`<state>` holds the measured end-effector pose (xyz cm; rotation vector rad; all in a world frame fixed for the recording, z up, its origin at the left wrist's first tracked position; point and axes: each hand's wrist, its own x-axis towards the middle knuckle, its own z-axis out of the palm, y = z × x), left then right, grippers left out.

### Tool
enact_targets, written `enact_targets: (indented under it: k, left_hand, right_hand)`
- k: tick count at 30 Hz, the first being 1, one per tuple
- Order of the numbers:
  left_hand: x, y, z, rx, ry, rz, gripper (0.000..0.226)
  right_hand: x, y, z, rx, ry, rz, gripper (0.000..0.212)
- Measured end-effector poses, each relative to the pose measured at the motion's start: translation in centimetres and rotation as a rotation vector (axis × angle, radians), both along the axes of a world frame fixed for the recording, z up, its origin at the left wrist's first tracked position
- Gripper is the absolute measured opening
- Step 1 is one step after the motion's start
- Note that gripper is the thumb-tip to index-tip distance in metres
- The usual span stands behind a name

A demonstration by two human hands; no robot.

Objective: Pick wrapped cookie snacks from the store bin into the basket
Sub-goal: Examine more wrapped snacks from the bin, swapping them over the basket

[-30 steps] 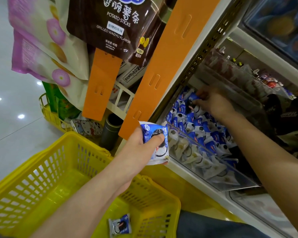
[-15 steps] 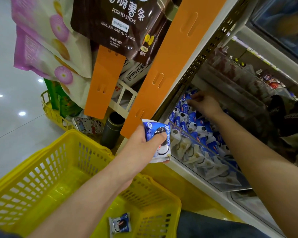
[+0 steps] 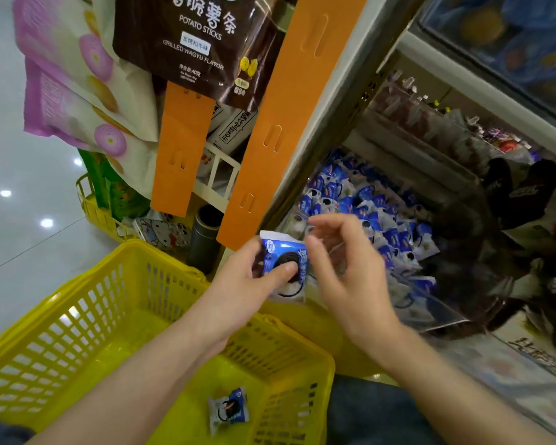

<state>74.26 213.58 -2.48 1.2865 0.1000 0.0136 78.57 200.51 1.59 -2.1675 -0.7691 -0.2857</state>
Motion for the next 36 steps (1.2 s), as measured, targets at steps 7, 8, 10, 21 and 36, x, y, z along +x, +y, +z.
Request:
enact_targets:
  k: [7, 8, 10, 21, 36]
  left_hand:
    - [-0.9, 0.1, -1.6, 0.015, -0.098, -0.036, 0.029]
    - [-0.9, 0.1, -1.8, 0.028, -0.109, -0.040, 0.028]
    - [-0.9, 0.0, -2.0, 0.027, -0.119, -0.047, 0.020]
    - [-1.0, 0.6, -3.8, 0.038, 0.027, 0.046, 0.023]
    - [-2.5, 2.4, -4.3, 0.017, 0.186, 0.210, 0.025]
  right_hand:
    - [-1.8, 0.1, -2.4, 0.123, 0.498, -0.109, 0.020]
    - [-1.7, -0.1, -2.3, 0.163, 0.535, -0.075, 0.016]
    - [-1.3, -0.3, -2.0, 0.242, 0.587, -0.019, 0.013]
    - [-1.2, -0.4, -3.6, -0.184, 0.011, 0.049, 0.007]
    - [-1.1, -0.8, -4.3, 0.240, 0.902, -0.011, 0.006]
